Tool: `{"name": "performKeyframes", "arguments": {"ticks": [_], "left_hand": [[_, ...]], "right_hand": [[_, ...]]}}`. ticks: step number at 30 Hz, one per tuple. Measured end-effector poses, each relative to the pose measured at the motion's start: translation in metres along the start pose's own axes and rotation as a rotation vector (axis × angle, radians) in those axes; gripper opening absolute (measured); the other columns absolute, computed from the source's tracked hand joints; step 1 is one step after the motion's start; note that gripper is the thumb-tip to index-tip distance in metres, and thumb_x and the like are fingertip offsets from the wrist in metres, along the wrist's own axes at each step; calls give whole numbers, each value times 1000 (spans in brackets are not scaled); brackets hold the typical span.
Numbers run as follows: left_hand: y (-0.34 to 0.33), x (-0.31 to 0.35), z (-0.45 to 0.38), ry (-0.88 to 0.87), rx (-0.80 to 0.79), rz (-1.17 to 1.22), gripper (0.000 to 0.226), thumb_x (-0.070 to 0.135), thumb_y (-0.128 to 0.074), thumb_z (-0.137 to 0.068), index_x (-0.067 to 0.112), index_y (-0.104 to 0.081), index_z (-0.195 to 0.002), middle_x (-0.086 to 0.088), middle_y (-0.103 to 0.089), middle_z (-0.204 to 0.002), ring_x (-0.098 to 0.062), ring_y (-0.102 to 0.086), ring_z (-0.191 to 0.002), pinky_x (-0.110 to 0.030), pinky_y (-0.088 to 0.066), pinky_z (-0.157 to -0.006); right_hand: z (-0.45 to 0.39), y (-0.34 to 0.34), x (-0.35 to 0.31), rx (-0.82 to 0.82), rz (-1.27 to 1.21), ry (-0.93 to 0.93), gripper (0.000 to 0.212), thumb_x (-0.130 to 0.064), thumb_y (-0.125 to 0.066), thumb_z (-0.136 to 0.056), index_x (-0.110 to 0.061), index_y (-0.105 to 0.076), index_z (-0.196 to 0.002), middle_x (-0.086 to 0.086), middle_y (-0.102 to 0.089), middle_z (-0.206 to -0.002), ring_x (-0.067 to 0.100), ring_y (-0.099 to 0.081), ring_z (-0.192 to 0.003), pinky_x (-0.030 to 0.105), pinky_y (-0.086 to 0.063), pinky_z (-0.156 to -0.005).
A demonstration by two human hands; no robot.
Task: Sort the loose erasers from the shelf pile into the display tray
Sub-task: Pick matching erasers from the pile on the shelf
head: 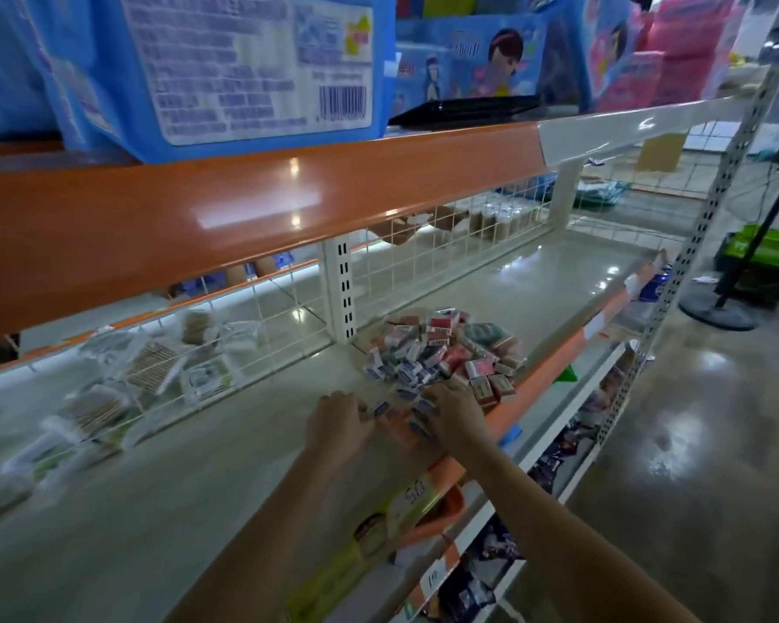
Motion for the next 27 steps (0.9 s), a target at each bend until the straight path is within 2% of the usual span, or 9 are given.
{"name": "performKeyframes", "arguments": {"ticks": [3, 5, 7, 9, 11, 15, 20, 23, 27], "left_hand": [[2, 3, 5, -27, 39, -40, 23, 31, -50, -88, 19, -68, -96, -5, -58, -93, -23, -56, -91, -30, -44, -68], [1, 5, 7, -62, 50, -78, 22, 29, -48, -90, 19, -66, -96, -3, -57, -93, -22, -56, -92, -31, -44, -71], [0, 7, 10, -87, 53, -115, 21, 30, -48, -90, 22, -65, -100, -1, -58, -97, -20, -55, -96, -31, -44, -74], [0, 4, 13, -80, 57, -99, 22, 30, -51, -89, 24, -66, -104, 1, -59, -100, -18, -55, -99, -29, -43, -75], [4, 0, 18, -58, 61, -59, 23, 29, -55, -88, 24, -65, -108, 0, -60, -101, -19, -54, -100, -30, -44, -77], [29, -12, 42, -56, 124, -26, 27, 29, -53, -88, 25, -64, -113, 0, -60, -104, -18, -54, -102, -28, -43, -76], [78, -39, 98, -61, 243, 22, 27, 28, -55, -89, 29, -64, -115, 8, -62, -108, -12, -53, -101, -21, -40, -77], [109, -67, 137, -16, 275, 23, 26, 29, -57, -88, 34, -64, -113, 14, -62, -105, -6, -55, -97, -15, -35, -70], [146, -114, 195, 61, 334, 30, 24, 27, -60, -87, 33, -67, -109, 14, -64, -99, -5, -57, -88, -13, -36, -68]], "right_hand": [[-6, 1, 4, 29, -18, 9, 32, -8, -55, -88, -11, -63, -120, 8, -56, -122, 23, -48, -116, 25, -38, -92], [-8, 1, 7, 19, -26, 17, 29, -10, -54, -89, -11, -64, -116, 7, -57, -117, 22, -53, -109, 20, -39, -81], [-7, 2, 10, 30, -47, 24, 24, -12, -56, -88, -12, -65, -110, 5, -57, -110, 19, -56, -98, 9, -33, -64], [-4, 6, 10, 70, -76, 32, 21, -14, -59, -86, -13, -66, -106, 4, -58, -106, 14, -53, -88, 7, -29, -59], [2, 12, 6, 112, -115, 44, 24, -18, -63, -85, -13, -65, -109, 3, -59, -106, 13, -52, -86, 13, -35, -64], [17, 14, -21, 116, -218, 169, 31, -15, -70, -82, -9, -66, -112, 6, -63, -107, 22, -60, -96, 26, -46, -82], [42, 5, -78, 48, -336, 299, 28, -11, -67, -85, -9, -66, -113, 2, -62, -106, 10, -58, -92, 6, -41, -77], [61, -2, -119, 26, -387, 405, 25, -11, -71, -80, -12, -70, -105, -1, -64, -98, 12, -63, -85, 21, -52, -79], [88, -11, -177, -50, -440, 508, 22, -5, -74, -76, -10, -72, -97, -1, -62, -89, 9, -61, -80, 0, -41, -72]]}}
Point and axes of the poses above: each hand's wrist, its own z-axis away from the middle knuckle, its own y-axis out of the back of the hand, x = y × z, the point moved 5 cm from there along -z, towards the middle knuckle
